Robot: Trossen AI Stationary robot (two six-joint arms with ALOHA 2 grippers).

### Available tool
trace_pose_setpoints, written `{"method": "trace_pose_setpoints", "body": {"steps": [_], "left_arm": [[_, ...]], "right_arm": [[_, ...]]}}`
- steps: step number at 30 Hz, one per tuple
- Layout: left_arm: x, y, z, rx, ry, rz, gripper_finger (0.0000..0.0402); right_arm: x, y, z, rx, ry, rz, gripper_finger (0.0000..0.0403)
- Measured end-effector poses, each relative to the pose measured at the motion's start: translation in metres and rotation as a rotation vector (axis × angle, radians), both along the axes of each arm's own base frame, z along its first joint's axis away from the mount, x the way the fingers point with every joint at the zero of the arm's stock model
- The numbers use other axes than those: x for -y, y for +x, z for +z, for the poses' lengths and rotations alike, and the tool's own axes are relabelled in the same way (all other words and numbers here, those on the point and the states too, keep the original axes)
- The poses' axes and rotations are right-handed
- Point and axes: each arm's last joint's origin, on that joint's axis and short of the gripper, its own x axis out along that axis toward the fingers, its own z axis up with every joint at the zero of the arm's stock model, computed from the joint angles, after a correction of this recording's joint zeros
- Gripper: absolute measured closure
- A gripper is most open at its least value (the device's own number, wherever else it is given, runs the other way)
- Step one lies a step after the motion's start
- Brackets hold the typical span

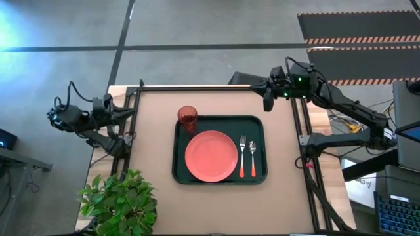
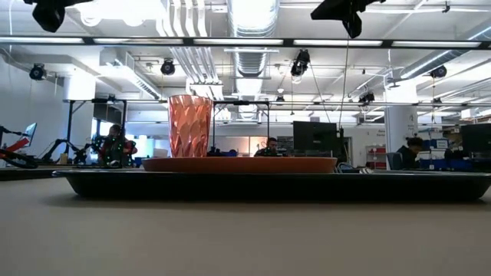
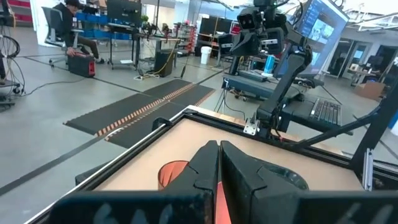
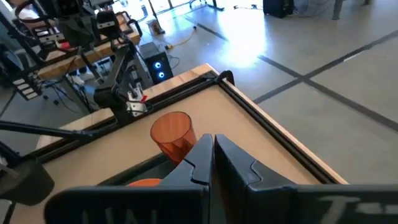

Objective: Pick and place plate/cup/fork/spoon on tray
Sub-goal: Adjust the black table tray

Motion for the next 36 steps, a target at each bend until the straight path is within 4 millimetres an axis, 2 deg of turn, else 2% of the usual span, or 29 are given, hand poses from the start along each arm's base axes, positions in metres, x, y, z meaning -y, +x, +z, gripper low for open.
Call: {"method": "trace_pose_setpoints", "body": {"steps": [5, 9, 11, 16, 20, 23, 25, 30, 33, 36], "left_arm": [[0.0, 0.0, 0.0, 0.007, -0.003, -0.002, 0.0402], [-0.001, -0.003, 0.005, 0.057, -0.026, -0.003, 0.0402], [-0.001, -0.003, 0.009, 0.083, -0.019, -0.003, 0.0402], [0.003, -0.001, 0.009, 0.032, 0.162, -0.153, 0.0402], [0.005, -0.003, 0.007, 0.026, 0.167, -0.24, 0.0402], [0.002, -0.009, 0.0, -0.013, 0.125, -0.257, 0.0402], [0.0, -0.014, -0.005, -0.026, 0.097, -0.256, 0.0402], [-0.004, -0.024, -0.008, 0.011, 0.068, -0.253, 0.0402], [-0.006, -0.028, -0.008, 0.03, 0.07, -0.252, 0.0402], [-0.007, -0.029, -0.008, 0.035, 0.069, -0.252, 0.0402]], "right_arm": [[0.0, 0.0, -0.002, -0.001, 0.078, -0.022, 0.0394], [-0.001, -0.002, -0.006, -0.005, 0.235, -0.072, 0.0394], [-0.001, -0.001, -0.006, -0.002, 0.235, -0.061, 0.0394], [-0.011, 0.0, -0.004, -0.016, 0.095, 0.195, 0.0394], [-0.023, -0.006, 0.002, 0.027, -0.003, 0.438, 0.0394], [-0.032, -0.016, 0.008, 0.068, -0.096, 0.588, 0.0394], [-0.037, -0.027, 0.011, 0.072, -0.138, 0.61, 0.0394], [-0.052, -0.056, 0.018, 0.081, -0.17, 0.601, 0.0394], [-0.069, -0.09, 0.028, 0.155, -0.205, 0.563, 0.0394], [-0.068, -0.095, 0.026, 0.139, -0.13, 0.416, 0.0394]]}}
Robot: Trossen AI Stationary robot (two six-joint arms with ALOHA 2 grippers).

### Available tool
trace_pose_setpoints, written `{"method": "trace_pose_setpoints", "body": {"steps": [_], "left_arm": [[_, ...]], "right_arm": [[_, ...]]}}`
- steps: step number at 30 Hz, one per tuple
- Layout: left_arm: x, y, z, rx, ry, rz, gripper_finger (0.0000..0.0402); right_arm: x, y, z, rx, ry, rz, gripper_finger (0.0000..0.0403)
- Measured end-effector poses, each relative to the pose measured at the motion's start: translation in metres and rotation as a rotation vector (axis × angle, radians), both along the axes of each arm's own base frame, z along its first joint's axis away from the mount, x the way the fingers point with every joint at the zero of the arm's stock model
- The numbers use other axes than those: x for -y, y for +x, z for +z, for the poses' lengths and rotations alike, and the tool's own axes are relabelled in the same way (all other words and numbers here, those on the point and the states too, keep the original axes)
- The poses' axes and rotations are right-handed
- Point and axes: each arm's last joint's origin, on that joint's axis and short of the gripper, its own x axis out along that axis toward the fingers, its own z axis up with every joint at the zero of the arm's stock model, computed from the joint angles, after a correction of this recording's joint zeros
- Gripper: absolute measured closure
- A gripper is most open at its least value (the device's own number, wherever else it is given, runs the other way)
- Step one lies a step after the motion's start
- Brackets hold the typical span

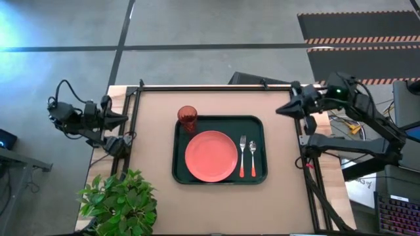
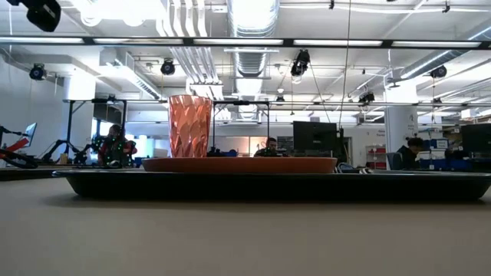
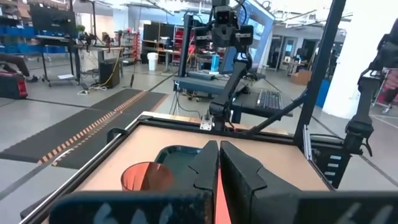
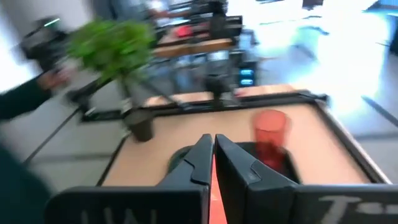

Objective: Pick and place plate/cup/fork/spoon on tray
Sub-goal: Adjust the black table tray

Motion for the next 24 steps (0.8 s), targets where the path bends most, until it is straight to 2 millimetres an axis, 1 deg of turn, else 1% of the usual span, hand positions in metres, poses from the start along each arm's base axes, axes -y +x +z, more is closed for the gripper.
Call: {"method": "trace_pose_setpoints", "body": {"steps": [2, 3, 4, 7, 9, 12, 14, 15, 16, 17, 18, 20, 22, 24], "left_arm": [[0.001, 0.002, 0.0, -0.009, 0.006, 0.001, 0.0402], [0.001, 0.003, 0.0, -0.013, 0.014, 0.001, 0.0402], [0.002, 0.004, 0.0, -0.02, 0.028, 0.0, 0.0402], [0.003, 0.007, 0.001, -0.032, 0.04, 0.011, 0.0402], [0.003, 0.008, 0.001, -0.036, 0.042, 0.014, 0.0402], [0.004, 0.009, 0.002, -0.037, 0.041, 0.013, 0.0402], [0.004, 0.009, 0.002, -0.035, 0.037, 0.014, 0.0402], [0.004, 0.009, 0.002, -0.036, 0.037, 0.013, 0.0402], [0.004, 0.009, 0.002, -0.036, 0.037, 0.014, 0.0402], [0.004, 0.009, 0.002, -0.036, 0.037, 0.013, 0.0402], [0.004, 0.009, 0.002, -0.036, 0.036, 0.013, 0.0402], [0.004, 0.009, 0.002, -0.036, 0.036, 0.012, 0.0402], [0.004, 0.009, 0.002, -0.036, 0.036, 0.012, 0.0402], [0.004, 0.009, 0.002, -0.036, 0.036, 0.011, 0.0402]], "right_arm": [[0.009, 0.014, -0.01, -0.073, 0.08, -0.069, 0.0394], [0.016, 0.027, -0.018, -0.124, 0.12, -0.082, 0.0394], [0.021, 0.038, -0.027, -0.165, 0.146, -0.086, 0.0394], [0.032, 0.059, -0.044, -0.222, 0.179, -0.082, 0.0394], [0.042, 0.077, -0.058, -0.276, 0.187, -0.085, 0.0394], [0.057, 0.102, -0.067, -0.282, 0.163, -0.084, 0.0394], [0.068, 0.119, -0.082, -0.336, 0.158, -0.088, 0.0394], [0.073, 0.127, -0.086, -0.346, 0.153, -0.084, 0.0394], [0.078, 0.135, -0.083, -0.32, 0.137, -0.082, 0.0394], [0.084, 0.142, -0.08, -0.297, 0.119, -0.086, 0.0394], [0.09, 0.147, -0.083, -0.311, 0.11, -0.089, 0.0394], [0.101, 0.156, -0.097, -0.379, 0.11, -0.086, 0.0394], [0.117, 0.164, -0.104, -0.392, 0.099, -0.119, 0.0394], [0.13, 0.167, -0.117, -0.453, 0.154, -0.144, 0.0394]]}}
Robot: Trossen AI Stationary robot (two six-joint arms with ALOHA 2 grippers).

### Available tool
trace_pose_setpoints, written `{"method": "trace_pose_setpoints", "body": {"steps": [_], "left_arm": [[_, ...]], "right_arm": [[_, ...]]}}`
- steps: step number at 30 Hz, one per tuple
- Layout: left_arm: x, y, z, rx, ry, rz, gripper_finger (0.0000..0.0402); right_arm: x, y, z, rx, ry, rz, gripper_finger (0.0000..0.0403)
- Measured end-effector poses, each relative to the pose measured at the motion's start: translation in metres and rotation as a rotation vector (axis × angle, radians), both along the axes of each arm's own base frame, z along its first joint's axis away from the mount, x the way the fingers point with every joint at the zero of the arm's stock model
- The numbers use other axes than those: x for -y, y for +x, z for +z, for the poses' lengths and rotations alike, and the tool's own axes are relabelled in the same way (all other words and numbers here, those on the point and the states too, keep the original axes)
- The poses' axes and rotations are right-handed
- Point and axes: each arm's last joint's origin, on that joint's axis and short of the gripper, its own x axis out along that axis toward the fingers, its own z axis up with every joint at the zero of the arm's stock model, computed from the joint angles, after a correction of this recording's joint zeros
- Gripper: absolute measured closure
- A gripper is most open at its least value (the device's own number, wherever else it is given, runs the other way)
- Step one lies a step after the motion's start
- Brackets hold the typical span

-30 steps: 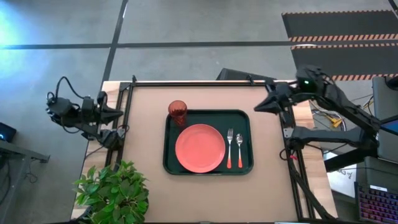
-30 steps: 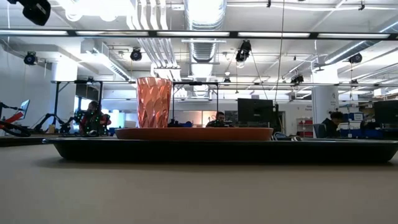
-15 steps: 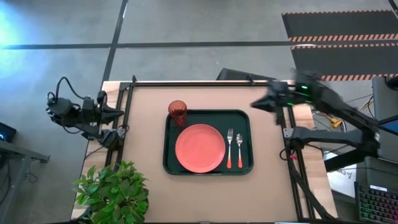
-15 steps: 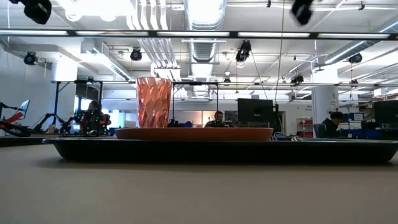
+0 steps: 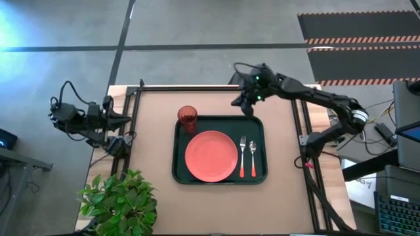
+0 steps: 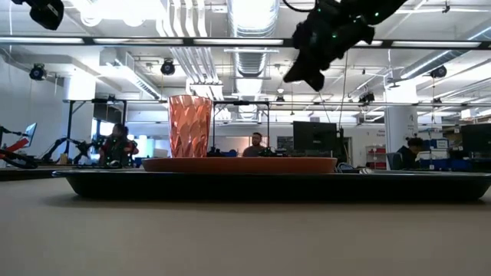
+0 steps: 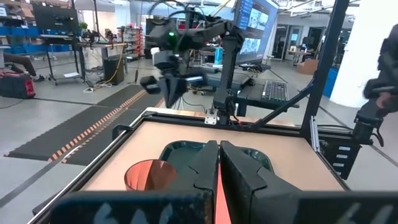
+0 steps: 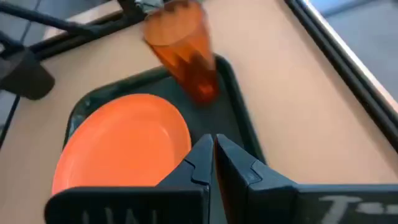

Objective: Pick and place plate/cup/fork/spoon on tray
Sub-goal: Adjust the black table tray

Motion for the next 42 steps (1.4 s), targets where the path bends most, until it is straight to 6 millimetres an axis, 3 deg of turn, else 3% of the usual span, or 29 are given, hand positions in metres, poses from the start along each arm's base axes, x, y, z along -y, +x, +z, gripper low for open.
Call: {"method": "trace_pose_setpoints", "body": {"steps": [2, 6, 13, 24, 42], "left_arm": [[0.0, 0.0, 0.0, -0.001, 0.003, -0.002, 0.0402], [0.0, 0.0, 0.0, -0.001, 0.006, -0.002, 0.0402], [0.0, 0.0, 0.0, -0.002, 0.006, -0.003, 0.0402], [0.0, 0.0, 0.0, -0.002, 0.006, -0.003, 0.0402], [0.0, 0.0, 0.0, -0.002, 0.006, -0.003, 0.0402]], "right_arm": [[0.017, 0.004, 0.0, 0.039, 0.002, -0.018, 0.0394], [0.038, 0.012, -0.03, 0.001, 0.107, 0.007, 0.0394], [0.059, 0.029, -0.071, -0.007, 0.179, 0.026, 0.0394], [0.074, 0.044, -0.112, -0.015, 0.211, 0.022, 0.0394], [0.094, 0.041, -0.166, -0.106, 0.242, -0.018, 0.0394]]}}
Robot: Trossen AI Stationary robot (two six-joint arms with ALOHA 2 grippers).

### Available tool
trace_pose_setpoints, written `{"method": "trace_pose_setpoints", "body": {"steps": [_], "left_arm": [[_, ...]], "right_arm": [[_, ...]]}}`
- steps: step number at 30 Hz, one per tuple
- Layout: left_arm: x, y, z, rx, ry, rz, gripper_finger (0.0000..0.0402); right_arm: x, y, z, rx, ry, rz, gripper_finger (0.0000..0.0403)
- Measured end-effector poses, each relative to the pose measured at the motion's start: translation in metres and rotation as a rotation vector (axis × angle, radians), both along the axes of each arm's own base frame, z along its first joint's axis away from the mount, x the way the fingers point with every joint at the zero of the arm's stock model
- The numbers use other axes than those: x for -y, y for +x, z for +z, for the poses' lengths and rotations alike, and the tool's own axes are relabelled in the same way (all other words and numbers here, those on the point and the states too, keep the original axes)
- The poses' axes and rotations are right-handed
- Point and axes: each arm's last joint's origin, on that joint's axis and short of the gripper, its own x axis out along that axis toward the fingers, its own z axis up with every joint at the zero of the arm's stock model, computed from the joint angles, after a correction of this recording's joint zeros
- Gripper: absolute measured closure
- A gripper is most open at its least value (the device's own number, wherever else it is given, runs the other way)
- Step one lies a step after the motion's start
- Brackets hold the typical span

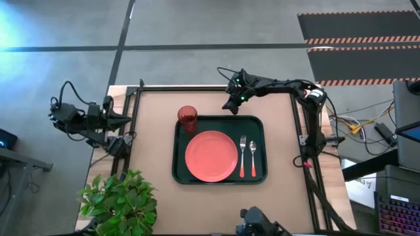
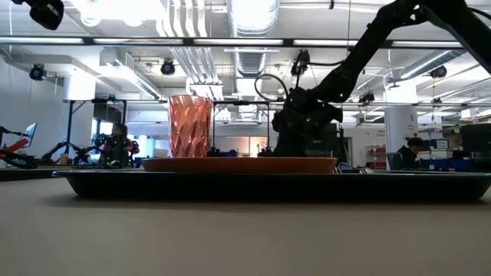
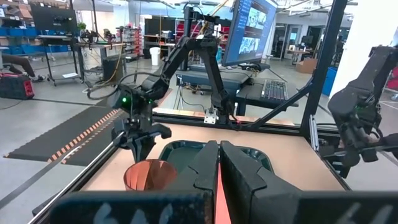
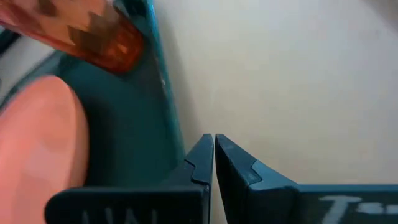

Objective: Pick and place plate/cup/fork/spoon on tray
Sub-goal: Adjust the black table tray

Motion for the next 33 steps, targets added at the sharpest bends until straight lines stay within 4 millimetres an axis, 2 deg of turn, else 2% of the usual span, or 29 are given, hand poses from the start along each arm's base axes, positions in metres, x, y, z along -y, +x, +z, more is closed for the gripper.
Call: {"method": "trace_pose_setpoints", "body": {"steps": [10, 33], "left_arm": [[0.0, 0.0, 0.0, 0.0, 0.0, 0.0, 0.0402], [0.0, 0.0, -0.001, -0.007, 0.004, 0.0, 0.0402]], "right_arm": [[0.0, 0.001, -0.023, -0.043, 0.019, 0.019, 0.0394], [-0.033, 0.026, -0.022, -0.027, 0.03, 0.133, 0.0394]]}}
